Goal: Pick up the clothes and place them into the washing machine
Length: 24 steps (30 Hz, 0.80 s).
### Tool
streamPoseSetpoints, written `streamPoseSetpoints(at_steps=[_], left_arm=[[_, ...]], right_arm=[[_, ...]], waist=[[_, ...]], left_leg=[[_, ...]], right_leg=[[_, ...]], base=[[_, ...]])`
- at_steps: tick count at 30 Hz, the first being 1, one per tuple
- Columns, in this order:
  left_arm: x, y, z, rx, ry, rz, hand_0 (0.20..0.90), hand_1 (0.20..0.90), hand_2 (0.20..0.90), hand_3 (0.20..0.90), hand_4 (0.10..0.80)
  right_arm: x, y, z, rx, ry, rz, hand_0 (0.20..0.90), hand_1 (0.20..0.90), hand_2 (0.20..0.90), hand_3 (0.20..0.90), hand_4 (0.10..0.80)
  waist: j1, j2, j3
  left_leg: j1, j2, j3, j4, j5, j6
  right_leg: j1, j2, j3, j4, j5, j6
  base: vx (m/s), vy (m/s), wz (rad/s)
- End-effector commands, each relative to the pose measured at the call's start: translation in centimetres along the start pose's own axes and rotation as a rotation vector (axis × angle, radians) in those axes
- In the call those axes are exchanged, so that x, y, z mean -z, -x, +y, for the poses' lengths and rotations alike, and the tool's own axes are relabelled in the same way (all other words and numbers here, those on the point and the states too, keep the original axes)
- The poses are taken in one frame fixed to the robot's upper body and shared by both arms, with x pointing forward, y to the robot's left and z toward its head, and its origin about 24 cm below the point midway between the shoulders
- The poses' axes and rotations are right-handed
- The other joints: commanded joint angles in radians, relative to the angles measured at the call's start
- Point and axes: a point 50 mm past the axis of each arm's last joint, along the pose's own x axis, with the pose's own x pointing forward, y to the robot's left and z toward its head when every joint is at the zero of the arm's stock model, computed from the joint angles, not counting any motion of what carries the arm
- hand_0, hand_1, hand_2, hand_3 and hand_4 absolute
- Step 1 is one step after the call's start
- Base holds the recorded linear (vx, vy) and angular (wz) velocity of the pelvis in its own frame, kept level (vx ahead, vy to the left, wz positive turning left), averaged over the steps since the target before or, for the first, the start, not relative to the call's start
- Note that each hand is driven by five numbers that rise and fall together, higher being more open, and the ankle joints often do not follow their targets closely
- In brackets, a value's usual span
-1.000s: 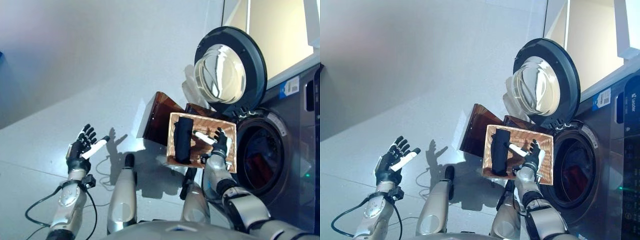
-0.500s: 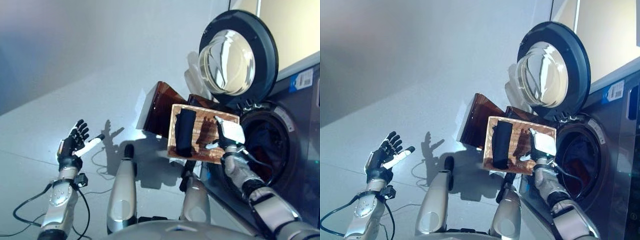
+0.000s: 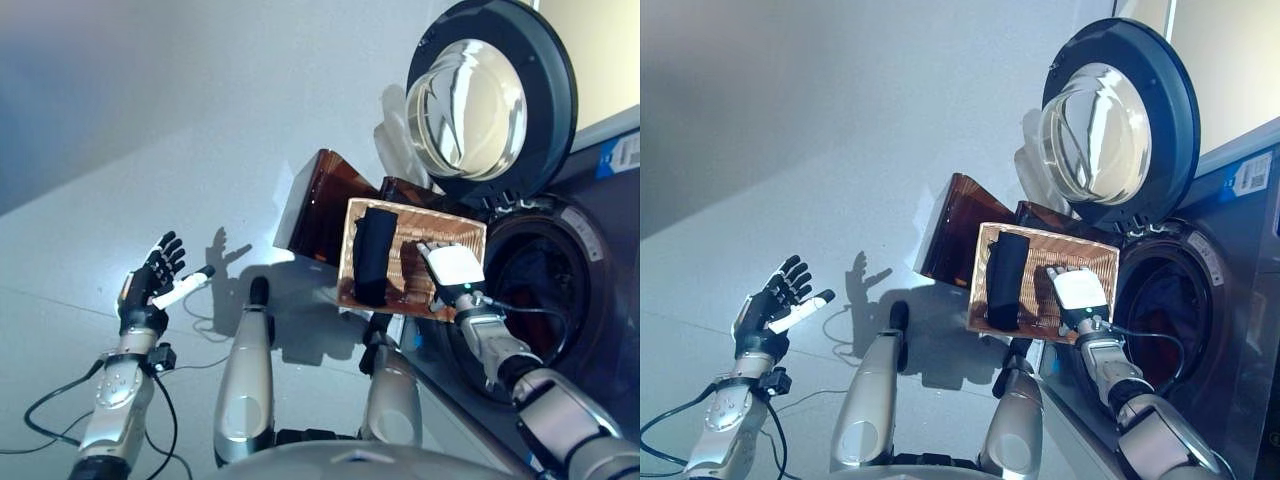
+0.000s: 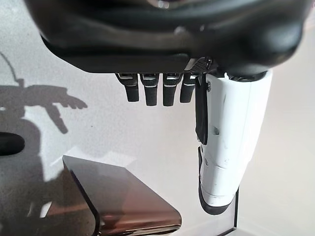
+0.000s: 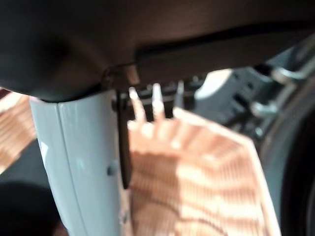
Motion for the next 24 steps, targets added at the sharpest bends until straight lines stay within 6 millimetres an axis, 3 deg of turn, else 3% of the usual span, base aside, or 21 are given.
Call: streamPoseSetpoints(at_steps=[1, 8, 18, 24], left_arm=[[-3.1, 0.8, 0.7, 0.05, -0.053, -0.158, 0.9, 0.9, 0.9, 0.9, 0.8], [-2.8, 0.8, 0.7, 0.057, -0.058, -0.141, 0.9, 0.9, 0.9, 0.9, 0.8], [-1.8, 0.9, 1.2, 0.02, -0.063, -0.097, 0.9, 0.9, 0.9, 0.9, 0.8], [-2.2, 0.7, 1.2, 0.015, -0.068, -0.11, 0.9, 0.9, 0.9, 0.9, 0.8]], right_arm=[[1.8, -0.7, -1.5, 0.076, 0.116, 0.026, 0.9, 0.9, 0.9, 0.9, 0.8], [0.1, -1.2, -2.2, 0.099, 0.212, -0.114, 0.9, 0.9, 0.9, 0.9, 0.8], [-2.0, -2.6, -6.2, 0.263, 0.314, -0.312, 0.9, 0.9, 0.9, 0.9, 0.8], [-3.2, -2.9, -6.9, 0.285, 0.367, -0.39, 0.9, 0.9, 0.9, 0.9, 0.8]], waist=[[0.011, -0.001, -0.063], [0.019, -0.007, -0.069], [0.03, -0.009, -0.055], [0.044, -0.008, -0.056]], left_leg=[[-0.032, 0.055, -0.022, -0.088, 0.112, -0.1], [-0.04, 0.055, -0.031, -0.095, 0.12, -0.1], [-0.044, 0.06, -0.035, -0.08, 0.107, -0.097], [-0.057, 0.057, -0.044, -0.08, 0.109, -0.098]], right_leg=[[-0.045, -0.064, 0.04, 0.021, 0.073, 0.031], [-0.062, -0.064, 0.039, 0.041, 0.065, 0.027], [-0.072, -0.061, 0.043, 0.069, 0.043, 0.028], [-0.079, -0.066, 0.034, 0.088, 0.034, 0.028]], base=[[0.0, 0.0, 0.0], [0.0, 0.0, 0.0], [0.0, 0.0, 0.0], [0.008, -0.014, 0.02]])
